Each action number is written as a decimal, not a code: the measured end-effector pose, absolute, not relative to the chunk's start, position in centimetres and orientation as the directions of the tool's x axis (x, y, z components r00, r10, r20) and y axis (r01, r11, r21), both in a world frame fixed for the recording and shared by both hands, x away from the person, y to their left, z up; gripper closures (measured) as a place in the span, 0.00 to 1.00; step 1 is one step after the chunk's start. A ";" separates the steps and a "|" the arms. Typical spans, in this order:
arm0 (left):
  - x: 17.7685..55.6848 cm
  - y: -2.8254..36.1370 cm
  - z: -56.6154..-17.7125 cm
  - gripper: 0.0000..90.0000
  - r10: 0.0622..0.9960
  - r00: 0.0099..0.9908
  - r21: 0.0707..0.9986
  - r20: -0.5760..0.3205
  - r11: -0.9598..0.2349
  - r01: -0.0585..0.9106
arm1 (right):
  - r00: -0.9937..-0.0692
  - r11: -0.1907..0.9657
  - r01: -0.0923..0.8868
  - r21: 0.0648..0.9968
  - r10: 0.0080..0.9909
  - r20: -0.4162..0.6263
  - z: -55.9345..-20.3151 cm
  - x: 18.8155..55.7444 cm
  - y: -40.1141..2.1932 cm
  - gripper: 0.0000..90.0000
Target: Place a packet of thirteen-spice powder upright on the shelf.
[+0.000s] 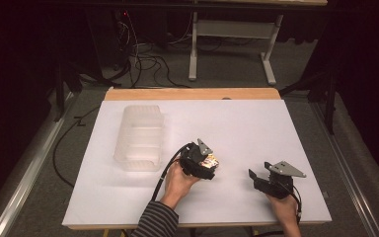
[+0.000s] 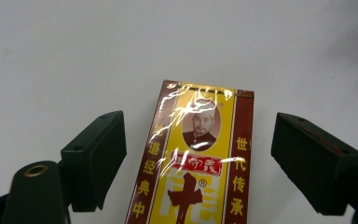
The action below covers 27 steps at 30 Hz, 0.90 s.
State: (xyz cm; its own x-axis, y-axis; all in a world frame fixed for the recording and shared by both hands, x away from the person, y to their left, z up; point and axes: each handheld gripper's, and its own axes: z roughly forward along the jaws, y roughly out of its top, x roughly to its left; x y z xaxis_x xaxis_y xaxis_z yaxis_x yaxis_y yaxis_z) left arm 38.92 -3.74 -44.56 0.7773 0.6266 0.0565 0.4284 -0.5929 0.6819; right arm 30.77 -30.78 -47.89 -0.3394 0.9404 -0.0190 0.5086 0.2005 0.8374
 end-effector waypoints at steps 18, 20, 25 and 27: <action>40.2 -5.5 -45.8 0.28 0.607 0.791 0.635 0.069 -0.639 0.435 | -0.339 0.195 0.513 0.836 0.941 -0.012 -47.9 30.8 -30.8 0.35; 40.2 -5.7 -46.0 0.30 0.608 0.791 0.633 0.073 -0.641 0.434 | -0.343 0.199 0.511 0.836 0.939 -0.014 -47.9 30.8 -30.8 0.35; 40.3 -5.6 -46.0 0.32 0.606 0.792 0.627 0.078 -0.647 0.433 | -0.346 0.201 0.514 0.834 0.938 -0.013 -47.9 30.8 -30.7 0.35; 40.3 -5.6 -46.0 0.32 0.604 0.793 0.626 0.081 -0.650 0.431 | -0.345 0.202 0.512 0.835 0.938 -0.015 -47.9 30.8 -30.7 0.35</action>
